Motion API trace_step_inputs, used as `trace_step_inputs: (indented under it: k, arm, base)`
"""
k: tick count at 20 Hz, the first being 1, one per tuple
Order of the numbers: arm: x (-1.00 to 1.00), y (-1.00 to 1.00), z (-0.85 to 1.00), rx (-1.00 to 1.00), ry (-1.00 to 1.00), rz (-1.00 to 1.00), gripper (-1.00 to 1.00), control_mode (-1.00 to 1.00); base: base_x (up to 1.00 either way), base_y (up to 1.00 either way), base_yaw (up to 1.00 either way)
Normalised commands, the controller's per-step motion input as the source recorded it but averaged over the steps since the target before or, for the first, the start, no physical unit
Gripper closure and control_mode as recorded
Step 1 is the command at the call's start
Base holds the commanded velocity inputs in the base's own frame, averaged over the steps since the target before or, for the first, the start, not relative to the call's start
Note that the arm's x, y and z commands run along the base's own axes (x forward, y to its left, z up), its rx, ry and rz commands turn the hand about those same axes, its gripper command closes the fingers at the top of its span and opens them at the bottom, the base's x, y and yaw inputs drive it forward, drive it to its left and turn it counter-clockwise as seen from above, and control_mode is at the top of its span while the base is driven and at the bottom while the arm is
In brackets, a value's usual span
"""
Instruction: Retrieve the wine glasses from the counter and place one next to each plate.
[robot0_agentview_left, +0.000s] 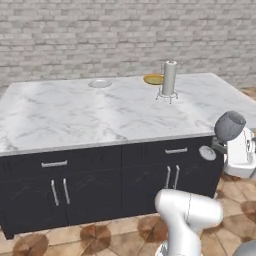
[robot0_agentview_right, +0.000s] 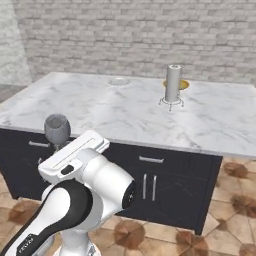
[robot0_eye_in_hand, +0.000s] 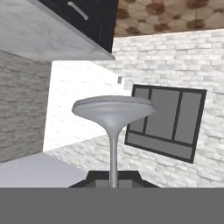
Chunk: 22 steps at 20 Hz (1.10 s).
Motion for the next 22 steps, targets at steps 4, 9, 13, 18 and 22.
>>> trace_step_inputs:
  k: [4,9,13,18,22]
  arm:
    - [0.00,0.00,0.00,0.00,0.00,0.00,1.00,1.00]
    - [0.00,0.00,0.00,0.00,0.00,0.00,1.00,1.00]
    - [0.00,0.00,0.00,0.00,0.00,0.00,1.00,1.00]
    - [0.00,0.00,0.00,0.00,0.00,0.00,1.00,1.00]
    - [0.00,0.00,0.00,0.00,0.00,0.00,1.00,1.00]
  base:
    - [0.08,-1.00,0.00]
    - [0.11,-1.00,0.00]
    - [0.14,-1.00,0.00]
    - [0.18,-1.00,0.00]
    - [0.22,-1.00,0.00]
